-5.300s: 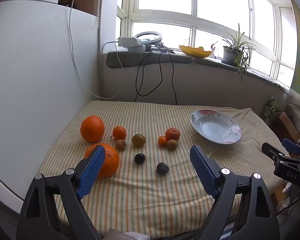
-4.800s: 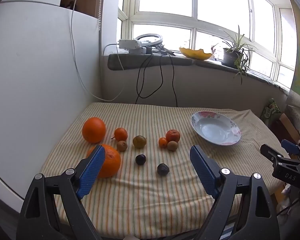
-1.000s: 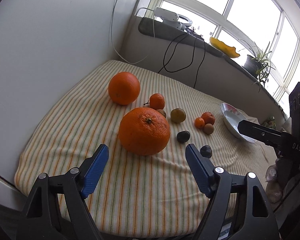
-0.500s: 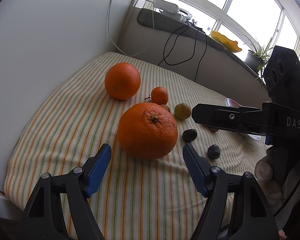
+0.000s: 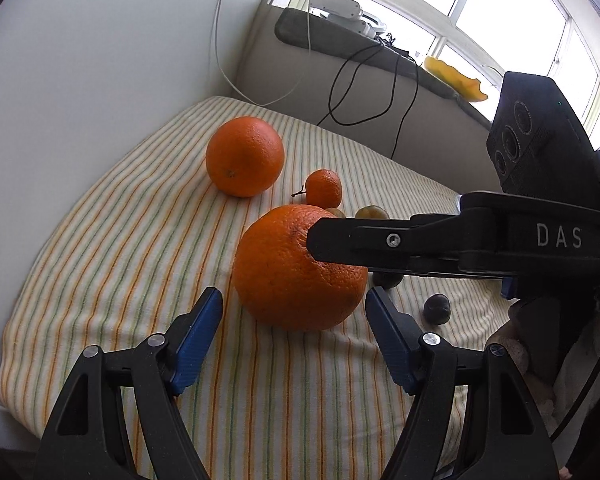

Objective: Organize fruits
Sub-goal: 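Move the right tool to the large orange and close around it, then lift the large orange with the right tool and lower it into the bowl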

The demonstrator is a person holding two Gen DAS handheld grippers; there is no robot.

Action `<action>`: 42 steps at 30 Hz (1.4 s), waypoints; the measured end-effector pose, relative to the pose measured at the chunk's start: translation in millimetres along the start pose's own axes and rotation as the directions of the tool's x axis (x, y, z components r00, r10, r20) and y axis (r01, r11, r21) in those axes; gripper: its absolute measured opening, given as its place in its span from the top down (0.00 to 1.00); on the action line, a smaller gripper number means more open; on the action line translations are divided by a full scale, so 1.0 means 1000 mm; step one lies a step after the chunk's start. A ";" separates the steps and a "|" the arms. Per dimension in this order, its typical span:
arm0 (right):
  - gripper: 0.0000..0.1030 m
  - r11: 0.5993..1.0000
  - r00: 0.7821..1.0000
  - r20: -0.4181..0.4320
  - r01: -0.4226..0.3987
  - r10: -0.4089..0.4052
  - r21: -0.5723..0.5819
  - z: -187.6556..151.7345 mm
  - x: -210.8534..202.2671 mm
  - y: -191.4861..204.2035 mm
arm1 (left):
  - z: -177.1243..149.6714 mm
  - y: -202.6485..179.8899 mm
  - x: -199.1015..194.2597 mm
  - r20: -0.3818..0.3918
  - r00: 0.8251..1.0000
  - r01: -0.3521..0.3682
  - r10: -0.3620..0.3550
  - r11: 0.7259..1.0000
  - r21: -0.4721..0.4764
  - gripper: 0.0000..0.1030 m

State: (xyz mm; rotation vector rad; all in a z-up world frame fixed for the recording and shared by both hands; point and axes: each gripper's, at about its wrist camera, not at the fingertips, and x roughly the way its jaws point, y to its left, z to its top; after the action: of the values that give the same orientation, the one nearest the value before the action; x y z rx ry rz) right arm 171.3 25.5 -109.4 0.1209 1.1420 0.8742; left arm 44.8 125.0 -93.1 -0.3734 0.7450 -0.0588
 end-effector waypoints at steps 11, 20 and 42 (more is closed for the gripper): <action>0.39 0.999 0.999 -0.011 -0.039 0.039 0.020 0.016 0.015 -0.009 | 0.001 -0.003 0.002 0.011 1.000 0.009 -0.009 1.000 0.023 0.36; 0.40 0.999 0.999 0.010 -0.038 0.038 0.011 -0.003 -0.011 0.002 | 0.002 -0.013 -0.001 0.024 1.000 0.003 -0.004 0.999 0.048 0.35; 0.40 0.998 0.985 0.172 -0.017 0.005 0.066 -0.017 -0.131 -0.048 | 0.027 -0.108 0.005 0.058 0.994 0.075 -0.090 0.973 0.220 0.35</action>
State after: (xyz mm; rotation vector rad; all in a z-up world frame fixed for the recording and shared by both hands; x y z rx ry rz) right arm 166.1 -98.4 -44.0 0.2533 1.0103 0.8191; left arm 75.3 31.7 -40.3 -0.1959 0.6485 -0.2036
